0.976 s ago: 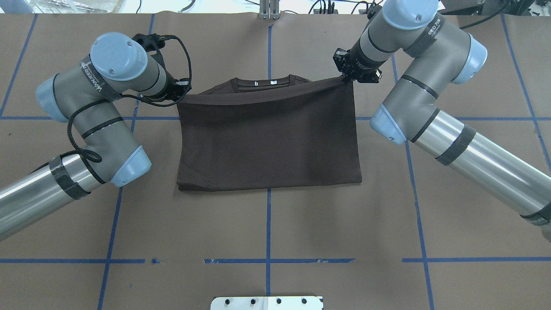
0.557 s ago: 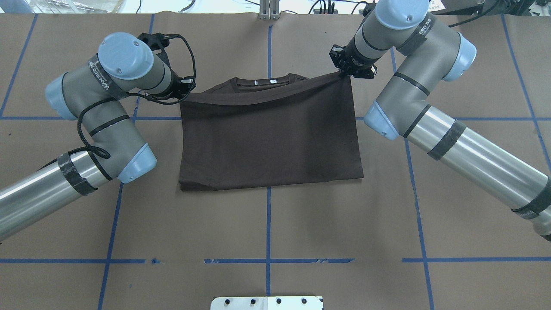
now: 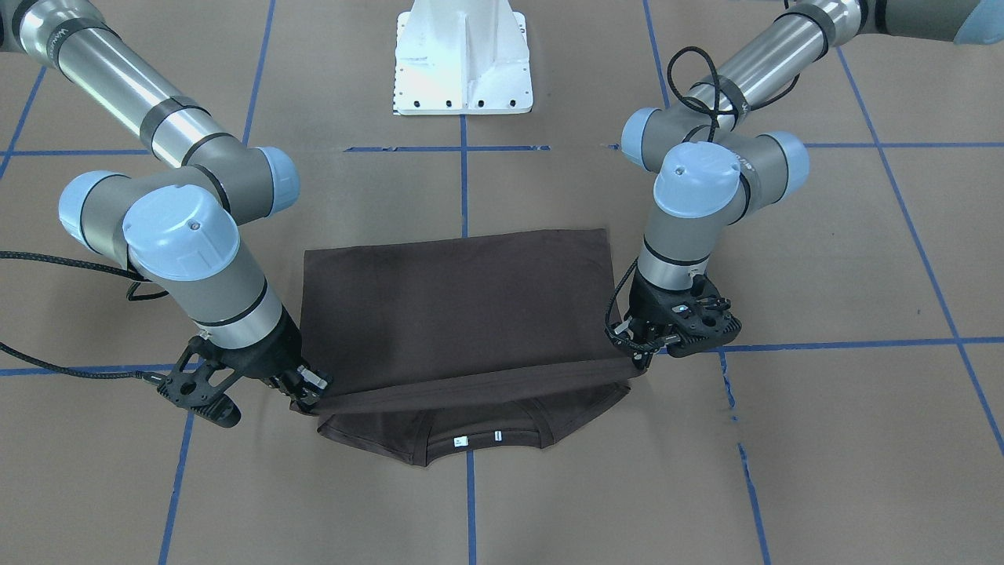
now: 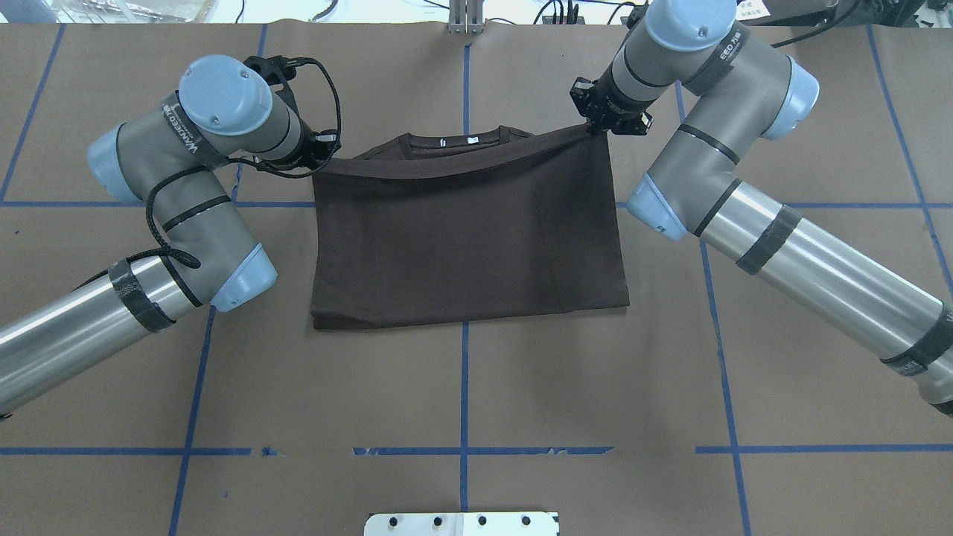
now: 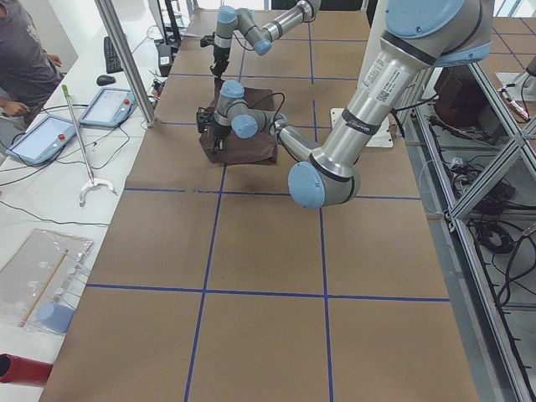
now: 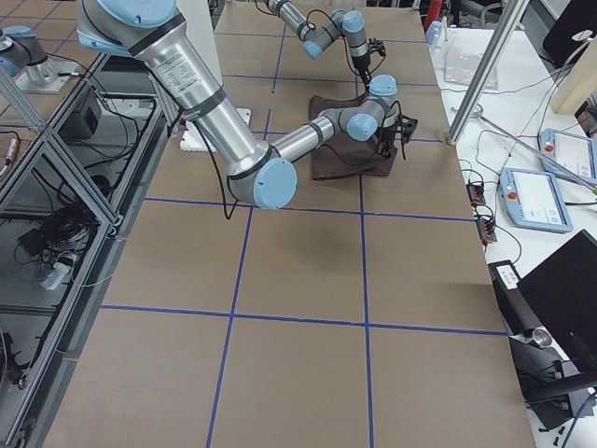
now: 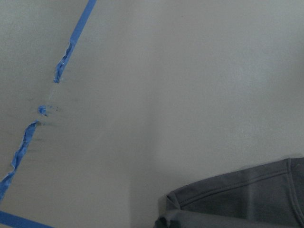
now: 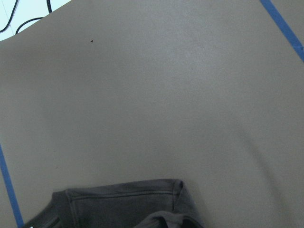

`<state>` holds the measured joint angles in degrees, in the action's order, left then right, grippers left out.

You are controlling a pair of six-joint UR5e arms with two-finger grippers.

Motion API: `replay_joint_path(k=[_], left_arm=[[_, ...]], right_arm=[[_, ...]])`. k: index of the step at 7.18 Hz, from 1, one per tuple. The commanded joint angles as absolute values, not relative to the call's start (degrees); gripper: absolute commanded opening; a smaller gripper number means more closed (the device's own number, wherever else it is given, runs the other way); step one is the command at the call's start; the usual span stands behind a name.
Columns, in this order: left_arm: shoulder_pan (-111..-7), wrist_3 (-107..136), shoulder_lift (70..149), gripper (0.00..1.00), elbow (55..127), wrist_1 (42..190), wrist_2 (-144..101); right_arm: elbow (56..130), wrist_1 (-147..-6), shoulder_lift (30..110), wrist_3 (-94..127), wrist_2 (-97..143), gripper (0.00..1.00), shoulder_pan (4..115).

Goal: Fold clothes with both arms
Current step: 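Open both grippers and raise them off the folded hem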

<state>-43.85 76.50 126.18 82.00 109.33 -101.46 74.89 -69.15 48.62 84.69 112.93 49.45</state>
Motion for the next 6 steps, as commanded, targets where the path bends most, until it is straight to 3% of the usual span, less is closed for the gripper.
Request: replay_joint_path(k=[1,2,3,6], left_arm=[[-43.9,76.5,126.3,0.05,81.9,109.4,-101.4],[-43.9,76.2,126.3,0.64,81.9,109.4,-101.4],[-43.8,75.5,126.4,1.00,82.0,109.9,-101.4],[-43.9,75.5,126.7,1.00,82.4,110.7,-101.7]], right_arm=[[74.8,-69.1,48.8,84.5,112.9,0.09,49.4],[74.8,-69.1,49.2,84.3,112.9,0.88,49.1],[74.9,-68.5,49.3,82.9,113.0,1.00,49.1],[76.7,-56.7,54.1,82.8,113.8,1.00,49.3]])
